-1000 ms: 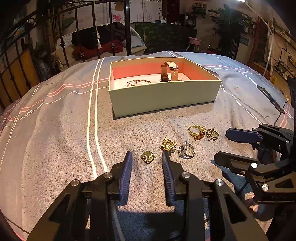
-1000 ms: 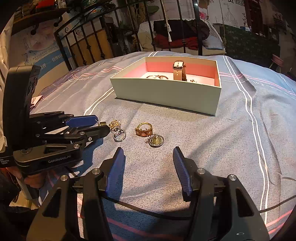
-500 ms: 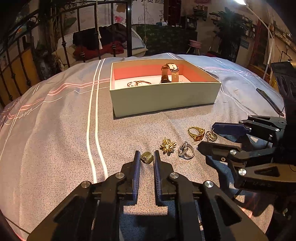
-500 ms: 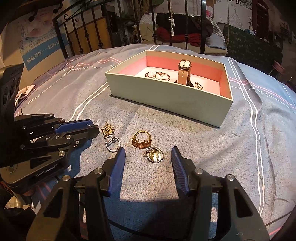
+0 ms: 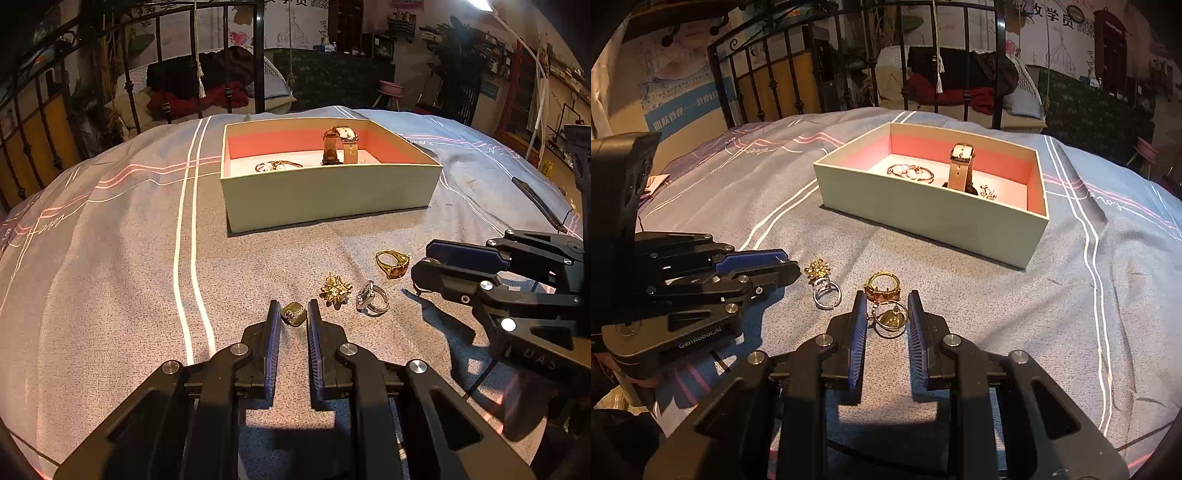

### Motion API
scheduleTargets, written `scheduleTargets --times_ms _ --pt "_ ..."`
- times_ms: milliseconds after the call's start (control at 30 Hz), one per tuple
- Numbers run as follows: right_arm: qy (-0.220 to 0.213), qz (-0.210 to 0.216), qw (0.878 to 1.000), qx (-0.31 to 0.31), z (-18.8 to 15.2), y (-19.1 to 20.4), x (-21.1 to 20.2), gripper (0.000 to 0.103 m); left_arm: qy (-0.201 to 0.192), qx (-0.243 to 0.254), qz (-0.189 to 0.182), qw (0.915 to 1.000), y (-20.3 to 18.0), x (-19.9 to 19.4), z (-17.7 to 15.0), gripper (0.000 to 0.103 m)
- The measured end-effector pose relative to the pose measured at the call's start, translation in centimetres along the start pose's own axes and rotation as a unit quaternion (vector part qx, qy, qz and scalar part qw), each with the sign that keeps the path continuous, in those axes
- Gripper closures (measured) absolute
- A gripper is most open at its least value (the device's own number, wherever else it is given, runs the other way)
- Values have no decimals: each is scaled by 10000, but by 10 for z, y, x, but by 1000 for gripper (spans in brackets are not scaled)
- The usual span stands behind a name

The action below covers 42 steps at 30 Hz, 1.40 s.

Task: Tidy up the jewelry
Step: 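Grasp the small gold square charm with the left tool while the right tool grasps a gold ring, then carry the square charm and gold ring into the box with both tools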

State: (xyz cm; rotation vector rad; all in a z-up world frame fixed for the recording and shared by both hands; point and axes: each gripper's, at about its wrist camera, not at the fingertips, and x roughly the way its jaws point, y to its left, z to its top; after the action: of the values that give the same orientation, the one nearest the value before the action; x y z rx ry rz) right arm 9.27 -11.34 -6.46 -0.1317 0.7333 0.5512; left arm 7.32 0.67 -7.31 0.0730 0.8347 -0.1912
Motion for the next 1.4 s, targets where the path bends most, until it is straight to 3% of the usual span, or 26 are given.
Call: scheduleTargets --times_ms 300,500,733,900,1200,1400 --pt "-134 21 9999 59 1 -2 -6 79 -15 -12 3 10000 1 -2 0 88" --pt "-222 72 9995 225 4 -7 -11 79 -90 -339 -192 9992 9 -7 8 89" --pt "-301 81 9991 290 15 -13 -12 79 -359 -433 -294 9980 9 -16 39 89" --pt "-341 71 9984 454 41 -26 -5 79 -561 -369 -244 9974 -1 -14 72 89" --pt "-298 -219 9969 690 81 -56 25 79 -413 -401 -74 9983 -5 22 122 89" --pt "-188 -343 9971 660 91 -65 45 79 -265 -398 20 9989 -1 39 130 89"
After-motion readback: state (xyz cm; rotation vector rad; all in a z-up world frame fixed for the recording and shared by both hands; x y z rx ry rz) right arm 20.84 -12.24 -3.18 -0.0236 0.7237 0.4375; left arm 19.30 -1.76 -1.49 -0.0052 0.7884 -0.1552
